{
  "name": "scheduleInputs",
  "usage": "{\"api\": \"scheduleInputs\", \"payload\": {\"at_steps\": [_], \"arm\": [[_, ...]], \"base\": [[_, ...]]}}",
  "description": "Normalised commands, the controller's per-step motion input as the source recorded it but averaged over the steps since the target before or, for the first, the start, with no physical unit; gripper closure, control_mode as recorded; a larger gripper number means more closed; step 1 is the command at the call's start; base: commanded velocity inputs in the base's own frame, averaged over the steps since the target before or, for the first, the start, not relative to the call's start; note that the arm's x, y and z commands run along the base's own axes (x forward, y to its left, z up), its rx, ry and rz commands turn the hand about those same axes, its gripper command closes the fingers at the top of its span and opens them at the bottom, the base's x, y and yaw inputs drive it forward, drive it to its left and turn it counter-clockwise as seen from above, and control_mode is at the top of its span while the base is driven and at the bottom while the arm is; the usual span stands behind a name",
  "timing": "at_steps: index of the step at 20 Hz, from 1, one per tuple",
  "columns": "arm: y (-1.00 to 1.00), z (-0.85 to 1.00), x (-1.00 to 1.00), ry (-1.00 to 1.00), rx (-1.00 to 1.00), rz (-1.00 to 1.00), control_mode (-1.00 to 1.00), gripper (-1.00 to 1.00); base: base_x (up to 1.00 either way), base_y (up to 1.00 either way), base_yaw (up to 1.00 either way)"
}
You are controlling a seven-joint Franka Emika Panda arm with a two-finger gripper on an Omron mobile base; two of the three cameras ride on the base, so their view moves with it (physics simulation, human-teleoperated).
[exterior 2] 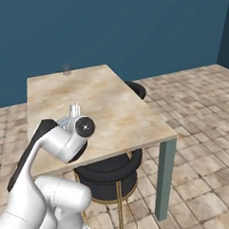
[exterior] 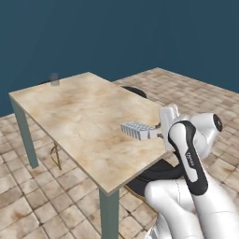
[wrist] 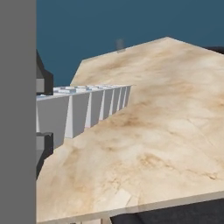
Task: Open the freezer door, pick up the ice cube tray from the freezer, and place it on the dining counter.
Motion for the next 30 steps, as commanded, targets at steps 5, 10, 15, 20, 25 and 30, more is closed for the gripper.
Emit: {"api": "scheduleInputs", "payload": {"at_steps": [5, 10, 15, 20, 25, 30], "arm": [[0.0, -0.32, 0.27, 0.04, 0.0, 0.0, -1.0, 1.0], [0.0, -0.17, 0.32, 0.03, 0.0, 0.0, -1.0, 1.0], [0.0, -0.18, 0.38, 0.03, 0.0, 0.0, -1.0, 1.0], [0.0, -0.25, 0.41, 0.03, 0.0, 0.0, -1.0, 1.0], [0.0, -0.3, 0.37, 0.02, 0.0, 0.0, -1.0, 1.0], [0.0, -0.31, 0.36, 0.01, 0.0, 0.0, -1.0, 1.0]], "base": [[0.0, 0.0, 0.0], [0.0, 0.0, 0.0], [0.0, 0.0, 0.0], [0.0, 0.0, 0.0], [0.0, 0.0, 0.0], [0.0, 0.0, 0.0]]}}
